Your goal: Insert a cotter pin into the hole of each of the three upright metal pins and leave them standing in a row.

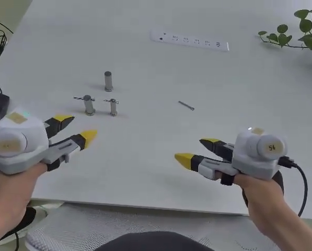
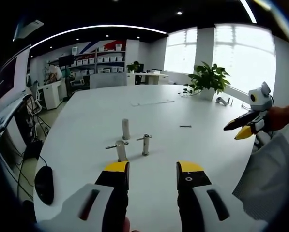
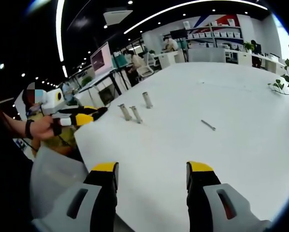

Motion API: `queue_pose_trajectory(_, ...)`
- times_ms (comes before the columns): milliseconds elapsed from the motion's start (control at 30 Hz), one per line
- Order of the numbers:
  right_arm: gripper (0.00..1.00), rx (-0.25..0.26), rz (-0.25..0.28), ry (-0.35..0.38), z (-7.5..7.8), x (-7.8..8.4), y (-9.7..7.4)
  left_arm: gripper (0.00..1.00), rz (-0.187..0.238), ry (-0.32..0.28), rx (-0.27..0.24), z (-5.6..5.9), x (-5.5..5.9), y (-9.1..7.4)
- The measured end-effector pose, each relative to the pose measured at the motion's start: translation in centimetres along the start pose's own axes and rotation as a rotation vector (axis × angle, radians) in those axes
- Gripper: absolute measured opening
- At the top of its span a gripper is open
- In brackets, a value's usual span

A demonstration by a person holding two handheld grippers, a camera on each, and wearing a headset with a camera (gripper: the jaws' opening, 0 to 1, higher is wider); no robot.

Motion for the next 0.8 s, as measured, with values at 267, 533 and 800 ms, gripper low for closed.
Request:
queue_pose_trajectory(267, 0.64, 0.004, -0.004, 0.008, 0.2, 0.2, 0.1, 0.41, -0.009, 0.023, 0.028, 0.1, -0.2, -0.6)
queue_pose_trajectory(533, 0.64, 0.003, 0.002, 0.016, 0.0, 0.1, 0.2, 0.42, 0.000, 0.021, 0.040, -0.3, -1.2, -0.1)
queue_pose_trajectory(800, 0.64, 0.010, 0.002, 0.023, 0.2, 0.2, -0.1, 0.42, 0.009, 0.029, 0.056, -0.7, -2.1, 0.8)
Point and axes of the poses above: the centre of the closed fingertips' face, and the gripper's own axes: y roughly forward along the fingers, z roughly to its right, x roughly out of its underside, the point moved 1 cm from there along -y, roughly backward along the fingers, and after that the axes turned 5 degrees about -x, right-handed, at the moved point
